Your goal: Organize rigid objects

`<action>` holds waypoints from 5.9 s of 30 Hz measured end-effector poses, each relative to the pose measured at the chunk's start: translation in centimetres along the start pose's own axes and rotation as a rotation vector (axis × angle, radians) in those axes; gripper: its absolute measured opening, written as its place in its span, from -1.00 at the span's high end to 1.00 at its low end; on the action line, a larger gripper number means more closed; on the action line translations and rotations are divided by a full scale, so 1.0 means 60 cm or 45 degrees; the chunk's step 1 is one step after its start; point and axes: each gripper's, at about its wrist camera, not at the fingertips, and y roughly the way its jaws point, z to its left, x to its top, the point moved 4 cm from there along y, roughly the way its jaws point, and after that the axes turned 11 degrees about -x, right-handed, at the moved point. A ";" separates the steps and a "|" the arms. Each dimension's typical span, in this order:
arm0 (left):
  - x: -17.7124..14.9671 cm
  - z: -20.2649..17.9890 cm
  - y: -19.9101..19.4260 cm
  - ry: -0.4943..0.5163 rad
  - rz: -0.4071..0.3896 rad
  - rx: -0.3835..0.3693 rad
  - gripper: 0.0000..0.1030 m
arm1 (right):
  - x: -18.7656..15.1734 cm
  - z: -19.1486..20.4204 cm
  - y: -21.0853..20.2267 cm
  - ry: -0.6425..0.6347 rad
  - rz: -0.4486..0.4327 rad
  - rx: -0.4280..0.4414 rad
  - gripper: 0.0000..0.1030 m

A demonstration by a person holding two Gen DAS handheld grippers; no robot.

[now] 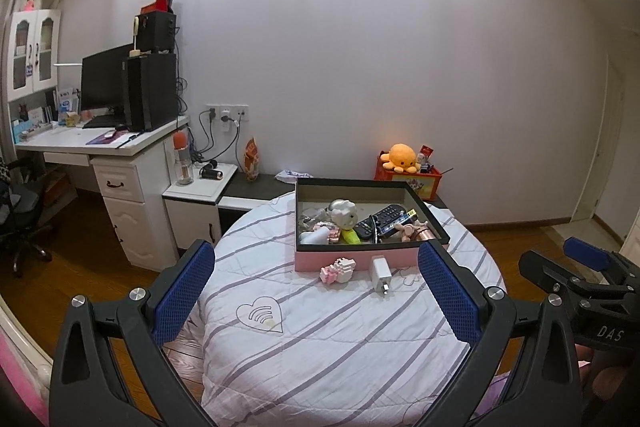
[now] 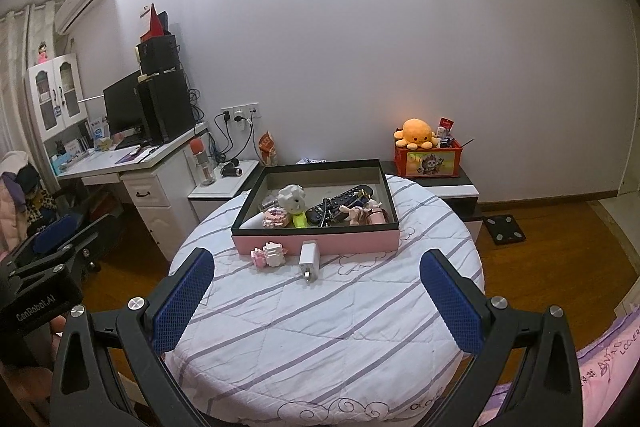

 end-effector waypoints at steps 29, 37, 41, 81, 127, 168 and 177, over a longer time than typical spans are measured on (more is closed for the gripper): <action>-0.117 0.048 0.320 -0.020 0.419 -0.043 -0.99 | -0.094 0.027 0.297 -0.131 0.410 -0.088 -1.00; -0.154 0.051 0.424 -0.039 0.540 -0.057 -0.99 | -0.118 0.022 0.367 -0.170 0.490 -0.097 -1.00; -0.164 0.056 0.455 -0.046 0.579 -0.041 -0.99 | -0.123 0.027 0.388 -0.191 0.502 -0.065 -1.00; -0.158 0.111 0.404 -0.178 0.499 -0.114 0.01 | -0.085 0.091 0.409 -0.175 0.456 0.126 0.54; -0.053 0.058 0.561 -0.064 0.448 -0.181 0.00 | 0.058 0.056 0.519 -0.122 0.318 0.119 0.54; 0.000 0.005 0.083 0.064 0.108 0.003 -0.99 | 0.018 0.014 0.054 0.054 -0.014 -0.075 -1.00; -0.025 -0.016 -0.055 0.059 -0.021 0.024 -0.99 | -0.006 0.025 -0.077 0.003 -0.159 -0.133 -1.00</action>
